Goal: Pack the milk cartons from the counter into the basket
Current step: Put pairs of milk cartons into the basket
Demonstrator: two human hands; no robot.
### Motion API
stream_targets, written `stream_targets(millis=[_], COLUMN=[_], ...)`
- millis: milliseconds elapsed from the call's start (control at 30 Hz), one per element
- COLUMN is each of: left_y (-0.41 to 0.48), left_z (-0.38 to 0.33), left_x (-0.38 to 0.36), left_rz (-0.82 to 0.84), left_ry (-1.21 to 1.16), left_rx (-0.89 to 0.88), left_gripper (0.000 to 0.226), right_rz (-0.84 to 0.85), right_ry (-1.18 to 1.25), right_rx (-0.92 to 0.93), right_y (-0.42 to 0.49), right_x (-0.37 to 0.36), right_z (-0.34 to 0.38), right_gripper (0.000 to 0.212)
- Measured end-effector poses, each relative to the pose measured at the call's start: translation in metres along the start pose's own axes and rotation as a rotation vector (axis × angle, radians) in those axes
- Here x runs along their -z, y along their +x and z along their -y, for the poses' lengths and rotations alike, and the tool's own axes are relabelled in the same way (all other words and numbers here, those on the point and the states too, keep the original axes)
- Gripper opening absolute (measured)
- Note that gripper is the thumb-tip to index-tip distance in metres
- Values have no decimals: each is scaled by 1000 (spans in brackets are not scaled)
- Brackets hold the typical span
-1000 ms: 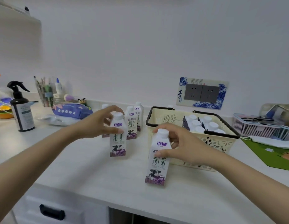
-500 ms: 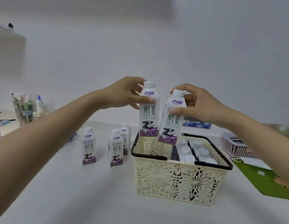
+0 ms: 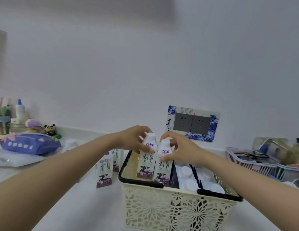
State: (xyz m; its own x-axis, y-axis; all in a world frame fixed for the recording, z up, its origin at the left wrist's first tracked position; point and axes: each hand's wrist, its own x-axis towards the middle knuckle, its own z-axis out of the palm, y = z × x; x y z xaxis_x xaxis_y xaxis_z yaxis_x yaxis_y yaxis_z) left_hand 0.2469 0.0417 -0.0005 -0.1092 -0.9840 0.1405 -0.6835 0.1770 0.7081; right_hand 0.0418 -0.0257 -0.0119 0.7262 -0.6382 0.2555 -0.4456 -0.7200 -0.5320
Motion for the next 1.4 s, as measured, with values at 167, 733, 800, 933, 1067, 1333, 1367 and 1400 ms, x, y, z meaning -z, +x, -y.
stream_targets(millis=[167,733,800,933,1067,1333,1367,1400], left_y=[8,2,0,-5,-22,-89,-98,-106], left_z=[7,9,9,8,5,41,51,61], left_x=[-12,-20,-15,-11,5,83,92,98], left_rz=[40,32,18,-27,-143,-340,-360,-375], left_ry=[93,484,470,440,333,277,285,287], left_rx=[30,-81,-96,-105,-129,12,53,97], left_gripper=[39,46,43,43,42,38,39,42], right_rz=[33,90,93,89,48,53,65,88], right_ry=[-156,36,88,100,88,192,193,194], right_rx=[-29,-79,-92,-103,-55,68,84,96], right_y=[5,7,5,3,3,38,45,52], right_x=[-8,-15,-14,-13,-4,-8,-15,-23], right_z=[-10,-18,-17,-14,2,73,81,88], right_gripper=[61,35,33,32,34,32,31,31])
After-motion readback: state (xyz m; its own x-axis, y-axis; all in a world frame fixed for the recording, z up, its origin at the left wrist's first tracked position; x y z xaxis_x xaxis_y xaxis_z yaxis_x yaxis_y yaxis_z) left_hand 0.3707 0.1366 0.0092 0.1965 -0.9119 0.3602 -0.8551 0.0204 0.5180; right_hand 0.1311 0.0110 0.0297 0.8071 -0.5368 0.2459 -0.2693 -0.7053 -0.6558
